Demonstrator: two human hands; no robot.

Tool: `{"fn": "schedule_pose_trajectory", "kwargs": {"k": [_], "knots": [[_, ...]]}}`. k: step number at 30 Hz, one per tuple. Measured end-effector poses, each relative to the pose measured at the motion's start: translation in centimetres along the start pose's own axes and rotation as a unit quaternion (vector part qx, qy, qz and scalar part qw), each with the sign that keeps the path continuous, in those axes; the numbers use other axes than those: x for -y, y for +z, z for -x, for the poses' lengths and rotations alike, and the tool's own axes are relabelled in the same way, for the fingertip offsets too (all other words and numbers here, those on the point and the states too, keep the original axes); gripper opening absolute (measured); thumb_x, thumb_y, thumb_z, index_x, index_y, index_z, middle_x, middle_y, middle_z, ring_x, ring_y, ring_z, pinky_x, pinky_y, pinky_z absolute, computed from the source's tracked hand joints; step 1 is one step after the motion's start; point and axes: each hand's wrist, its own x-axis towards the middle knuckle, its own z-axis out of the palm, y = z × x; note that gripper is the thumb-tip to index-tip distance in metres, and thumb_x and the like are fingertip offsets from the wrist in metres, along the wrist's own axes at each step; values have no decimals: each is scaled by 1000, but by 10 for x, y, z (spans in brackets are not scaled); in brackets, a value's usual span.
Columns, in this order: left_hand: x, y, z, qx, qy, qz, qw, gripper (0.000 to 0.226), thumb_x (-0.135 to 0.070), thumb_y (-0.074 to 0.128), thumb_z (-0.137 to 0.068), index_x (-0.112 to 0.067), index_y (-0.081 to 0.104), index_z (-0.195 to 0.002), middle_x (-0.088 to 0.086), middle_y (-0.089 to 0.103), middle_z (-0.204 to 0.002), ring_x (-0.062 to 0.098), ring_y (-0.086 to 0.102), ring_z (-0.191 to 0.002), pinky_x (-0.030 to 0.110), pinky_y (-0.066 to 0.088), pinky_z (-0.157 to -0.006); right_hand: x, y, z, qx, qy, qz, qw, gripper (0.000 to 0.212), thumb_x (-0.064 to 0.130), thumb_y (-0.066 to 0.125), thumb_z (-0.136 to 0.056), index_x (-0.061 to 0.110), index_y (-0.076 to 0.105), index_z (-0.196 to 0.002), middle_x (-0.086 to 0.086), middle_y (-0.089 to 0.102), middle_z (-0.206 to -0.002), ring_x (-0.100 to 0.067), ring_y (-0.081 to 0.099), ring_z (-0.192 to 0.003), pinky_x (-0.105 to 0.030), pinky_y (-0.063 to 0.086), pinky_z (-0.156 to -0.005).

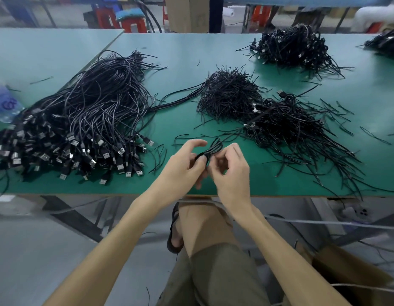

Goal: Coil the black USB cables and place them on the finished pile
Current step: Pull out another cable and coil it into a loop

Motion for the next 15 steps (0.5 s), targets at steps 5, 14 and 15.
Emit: {"fn": "schedule_pose_trajectory", "kwargs": {"k": [5,14,15], "knots": [[-23,1,-4,8,-61,64,996,30,-13,39,-108,-15,48,-137,-7,56,-56,19,46,-46,28,42,-51,-1,-15,-5,11,-59,35,998,19,-2,66,-89,8,53,-80,2,47,-84,-3,46,-68,-15,37,-64],[-42,-26,1,189,54,66,978,46,4,35,-108,-18,48,-146,8,73,-97,33,73,-79,39,55,-73,-7,-33,-10,-12,-151,91,984,26,-5,71,-83,9,50,-80,6,40,-87,-10,34,-64,-16,31,-60],[-40,-25,-1,174,66,30,982,45,5,40,-106,-20,54,-142,6,72,-94,28,72,-76,37,54,-71,-7,-34,-10,-16,-160,100,982,23,-4,69,-85,10,50,-80,6,40,-87,-9,33,-64,-15,31,-61]]}}
